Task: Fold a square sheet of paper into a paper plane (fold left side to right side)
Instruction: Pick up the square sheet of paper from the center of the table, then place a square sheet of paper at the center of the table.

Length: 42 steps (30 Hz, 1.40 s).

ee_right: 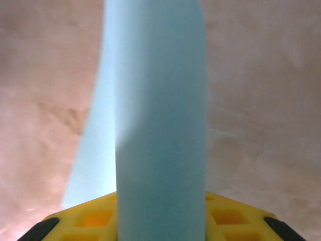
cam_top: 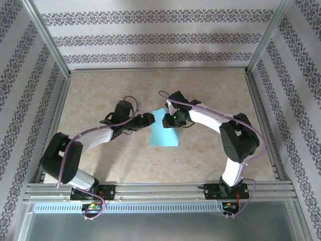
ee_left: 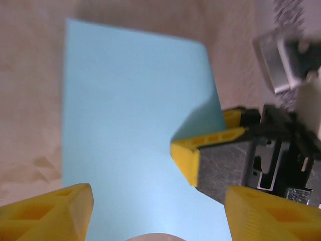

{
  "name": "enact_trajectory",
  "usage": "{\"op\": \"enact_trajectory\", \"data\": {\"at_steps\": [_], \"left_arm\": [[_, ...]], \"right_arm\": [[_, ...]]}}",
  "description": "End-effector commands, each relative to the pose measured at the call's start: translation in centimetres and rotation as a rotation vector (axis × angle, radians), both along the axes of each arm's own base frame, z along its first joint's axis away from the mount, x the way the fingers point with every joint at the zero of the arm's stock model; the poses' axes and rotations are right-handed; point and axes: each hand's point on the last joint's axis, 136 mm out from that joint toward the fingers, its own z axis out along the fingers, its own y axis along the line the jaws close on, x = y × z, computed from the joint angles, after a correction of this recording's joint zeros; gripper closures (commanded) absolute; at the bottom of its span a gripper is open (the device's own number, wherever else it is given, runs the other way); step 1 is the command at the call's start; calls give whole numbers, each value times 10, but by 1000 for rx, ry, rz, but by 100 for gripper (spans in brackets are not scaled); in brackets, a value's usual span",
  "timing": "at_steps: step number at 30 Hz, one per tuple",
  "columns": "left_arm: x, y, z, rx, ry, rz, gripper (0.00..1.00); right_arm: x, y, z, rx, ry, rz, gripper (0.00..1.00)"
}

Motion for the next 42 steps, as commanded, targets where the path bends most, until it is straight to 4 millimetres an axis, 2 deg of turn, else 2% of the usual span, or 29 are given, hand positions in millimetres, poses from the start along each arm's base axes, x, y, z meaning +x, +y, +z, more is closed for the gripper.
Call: {"op": "enact_trajectory", "data": {"at_steps": [1,3,5,11,15,19,22,25,30,33,38,41,42], "left_arm": [[-3,25,15,-42,-85,-19,28],[-5,38,35,-82,-155,-29,25],[-11,41,55,-119,-221,-74,22],[-37,24,123,-259,-457,-270,14],[-44,20,152,-313,-568,-319,9],[-48,13,171,-384,-616,-375,9],[-49,7,184,-441,-648,-404,9],[-47,0,188,-464,-644,-433,9],[-52,-18,197,-475,-663,-496,11],[-57,-22,203,-483,-672,-526,23],[-59,-21,199,-459,-666,-520,70],[-57,-19,187,-410,-637,-494,95],[-53,-18,180,-380,-622,-468,98]], "right_arm": [[-5,9,45,188,-56,55,69],[-9,8,69,282,-81,69,69],[-14,5,93,358,-110,88,69],[-41,-1,168,569,-195,192,70],[-63,3,211,692,-232,276,71],[-82,8,245,782,-272,347,73],[-93,15,266,837,-302,386,74],[-100,21,280,878,-322,419,75],[-100,30,280,875,-324,421,75],[-89,27,269,841,-320,374,75],[-69,16,249,778,-326,273,74],[-63,9,235,723,-325,230,63],[-60,4,229,695,-326,204,57]]}}
